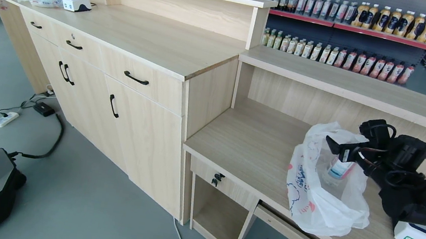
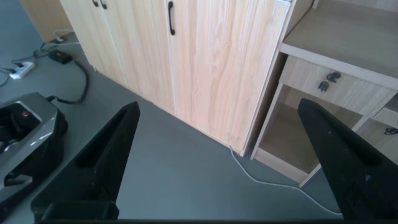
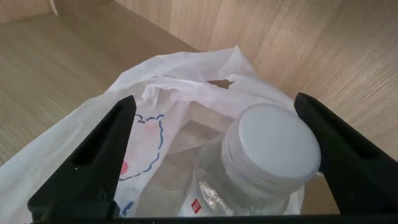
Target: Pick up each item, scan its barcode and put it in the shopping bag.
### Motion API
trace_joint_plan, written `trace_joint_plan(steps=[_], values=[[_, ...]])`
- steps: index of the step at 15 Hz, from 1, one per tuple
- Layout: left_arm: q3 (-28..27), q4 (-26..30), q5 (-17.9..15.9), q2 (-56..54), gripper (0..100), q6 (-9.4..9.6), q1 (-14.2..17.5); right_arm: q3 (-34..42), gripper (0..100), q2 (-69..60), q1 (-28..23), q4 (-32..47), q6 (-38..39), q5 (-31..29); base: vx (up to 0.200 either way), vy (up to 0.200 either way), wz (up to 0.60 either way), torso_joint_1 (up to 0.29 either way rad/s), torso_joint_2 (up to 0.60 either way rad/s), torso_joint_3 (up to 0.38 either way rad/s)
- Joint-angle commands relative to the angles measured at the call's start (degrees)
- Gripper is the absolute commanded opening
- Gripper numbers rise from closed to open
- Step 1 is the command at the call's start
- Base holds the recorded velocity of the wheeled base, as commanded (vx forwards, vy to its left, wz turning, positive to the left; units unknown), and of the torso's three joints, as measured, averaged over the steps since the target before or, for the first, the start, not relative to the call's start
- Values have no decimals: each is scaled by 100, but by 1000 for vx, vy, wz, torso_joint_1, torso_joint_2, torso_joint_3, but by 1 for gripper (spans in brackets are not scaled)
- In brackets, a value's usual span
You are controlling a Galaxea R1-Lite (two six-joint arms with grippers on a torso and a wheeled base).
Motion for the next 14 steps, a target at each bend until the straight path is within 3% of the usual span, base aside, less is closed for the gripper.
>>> trace_joint_plan(steps=[1,4,6,8,11,14], values=[[0,0,2,2,100,-2,1,588,100,-1167,-77,80,-430,-1,0,0,0,0,0,0],[0,0,2,2,100,-2,1,1274,100,-2265,-244,185,-834,-1,0,0,0,0,0,0],[0,0,2,2,100,-2,1,1239,100,-3021,-411,651,-1019,8,0,0,-600,0,5,5],[0,0,2,2,100,-2,1,668,100,-3751,-815,1890,-992,-45,0,0,-600,0,2,7],[0,0,2,2,100,-2,1,-457,100,-4251,-1932,4175,-535,-581,0,0,-600,5,7,1],[0,0,2,2,100,-2,1,-1020,100,-4058,-2907,5045,-219,-766,0,0,-600,-2,2,4]])
